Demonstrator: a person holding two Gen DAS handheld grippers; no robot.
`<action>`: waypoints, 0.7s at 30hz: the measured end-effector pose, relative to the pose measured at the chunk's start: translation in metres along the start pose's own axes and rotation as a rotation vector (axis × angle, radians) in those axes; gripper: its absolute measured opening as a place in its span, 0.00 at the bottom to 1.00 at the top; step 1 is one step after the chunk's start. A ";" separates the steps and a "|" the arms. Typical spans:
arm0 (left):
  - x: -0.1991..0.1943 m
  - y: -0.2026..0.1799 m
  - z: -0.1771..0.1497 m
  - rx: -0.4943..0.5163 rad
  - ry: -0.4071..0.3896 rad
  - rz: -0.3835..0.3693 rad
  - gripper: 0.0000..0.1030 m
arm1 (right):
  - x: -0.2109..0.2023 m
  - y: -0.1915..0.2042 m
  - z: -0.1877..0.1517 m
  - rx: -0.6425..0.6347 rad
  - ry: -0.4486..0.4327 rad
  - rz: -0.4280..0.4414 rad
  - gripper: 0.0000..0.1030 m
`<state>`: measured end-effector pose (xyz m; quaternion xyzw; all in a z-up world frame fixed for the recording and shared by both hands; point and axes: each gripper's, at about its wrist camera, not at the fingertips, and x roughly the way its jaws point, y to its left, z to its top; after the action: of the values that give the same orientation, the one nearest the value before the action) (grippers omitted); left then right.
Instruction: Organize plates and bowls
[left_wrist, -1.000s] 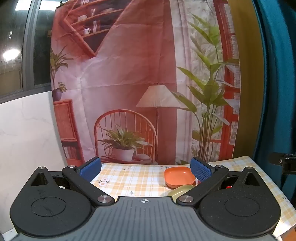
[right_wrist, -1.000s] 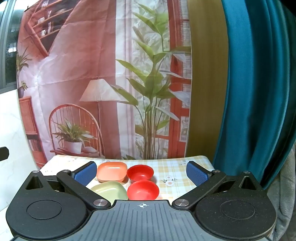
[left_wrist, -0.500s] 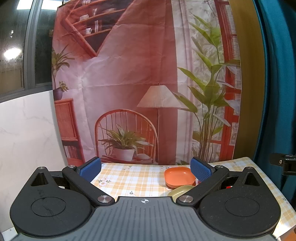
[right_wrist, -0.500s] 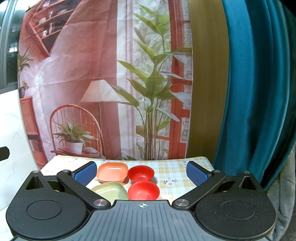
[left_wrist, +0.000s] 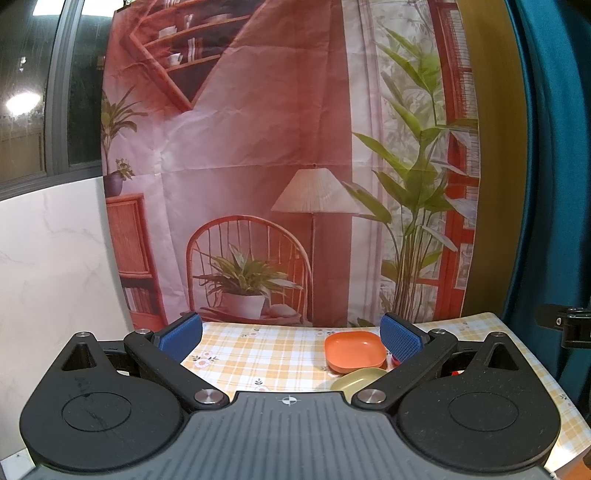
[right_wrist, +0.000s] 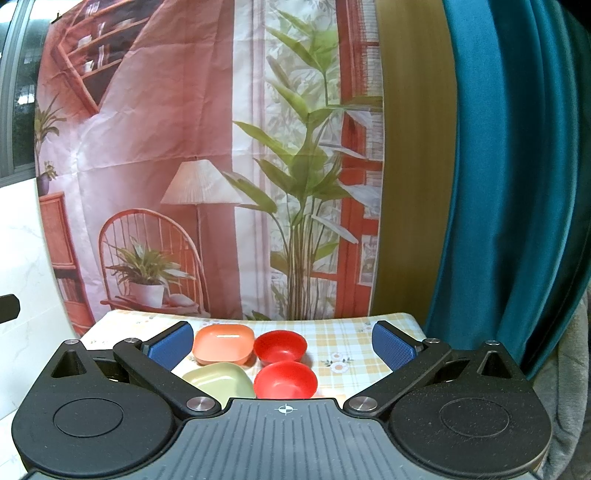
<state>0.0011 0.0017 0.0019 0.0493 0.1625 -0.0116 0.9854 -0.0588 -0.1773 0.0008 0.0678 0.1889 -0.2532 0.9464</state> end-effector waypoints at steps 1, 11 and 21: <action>0.000 0.000 0.000 0.000 0.000 0.000 1.00 | 0.000 0.000 0.000 0.000 0.000 0.000 1.00; 0.002 0.000 -0.001 -0.009 0.006 -0.004 1.00 | -0.001 0.000 0.001 -0.001 -0.002 0.000 1.00; 0.002 0.003 -0.001 -0.017 0.012 -0.010 1.00 | -0.001 0.001 0.001 -0.003 -0.002 0.000 1.00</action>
<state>0.0028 0.0047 0.0004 0.0404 0.1689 -0.0148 0.9847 -0.0589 -0.1758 0.0024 0.0662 0.1881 -0.2530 0.9467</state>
